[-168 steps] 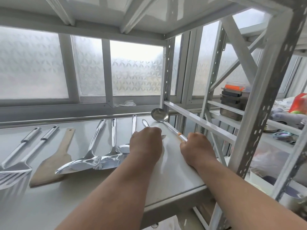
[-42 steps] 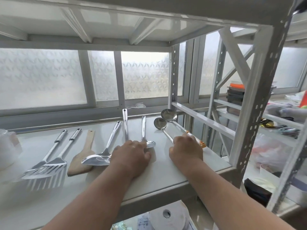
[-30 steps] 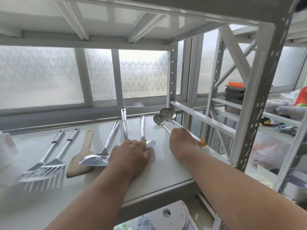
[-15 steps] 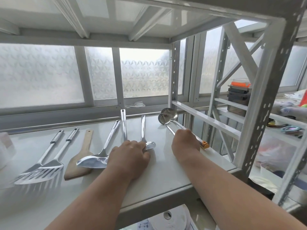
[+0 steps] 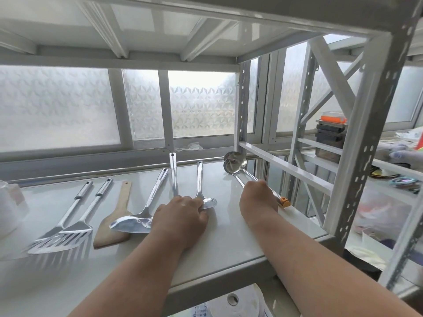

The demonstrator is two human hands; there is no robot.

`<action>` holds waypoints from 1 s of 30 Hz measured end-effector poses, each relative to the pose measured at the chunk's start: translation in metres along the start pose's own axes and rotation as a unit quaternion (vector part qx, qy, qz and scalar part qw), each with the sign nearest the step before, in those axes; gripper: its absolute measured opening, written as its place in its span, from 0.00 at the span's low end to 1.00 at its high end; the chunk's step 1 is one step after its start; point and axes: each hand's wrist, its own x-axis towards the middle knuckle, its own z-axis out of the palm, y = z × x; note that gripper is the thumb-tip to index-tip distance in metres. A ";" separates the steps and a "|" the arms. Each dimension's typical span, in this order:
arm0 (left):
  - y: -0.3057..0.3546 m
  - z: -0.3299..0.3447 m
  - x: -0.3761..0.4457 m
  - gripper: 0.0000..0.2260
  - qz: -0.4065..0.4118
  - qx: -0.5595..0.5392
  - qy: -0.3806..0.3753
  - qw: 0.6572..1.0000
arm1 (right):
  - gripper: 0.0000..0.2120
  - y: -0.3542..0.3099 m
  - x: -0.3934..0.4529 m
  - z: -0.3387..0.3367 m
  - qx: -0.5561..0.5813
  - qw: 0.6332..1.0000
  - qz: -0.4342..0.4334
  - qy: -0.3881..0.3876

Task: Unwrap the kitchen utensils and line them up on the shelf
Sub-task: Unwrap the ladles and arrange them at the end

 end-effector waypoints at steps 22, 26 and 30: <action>0.003 -0.002 -0.004 0.17 -0.019 0.005 0.007 1.000 | 0.16 0.002 0.000 0.001 0.006 1.000 -0.010 -0.005; 0.003 -0.003 -0.004 0.17 -0.020 0.002 0.008 1.000 | 0.16 0.005 0.000 0.002 -0.010 1.000 -0.019 -0.002; 0.002 -0.003 -0.003 0.16 -0.021 0.005 0.006 1.000 | 0.16 0.005 0.000 0.003 -0.019 0.999 -0.027 0.002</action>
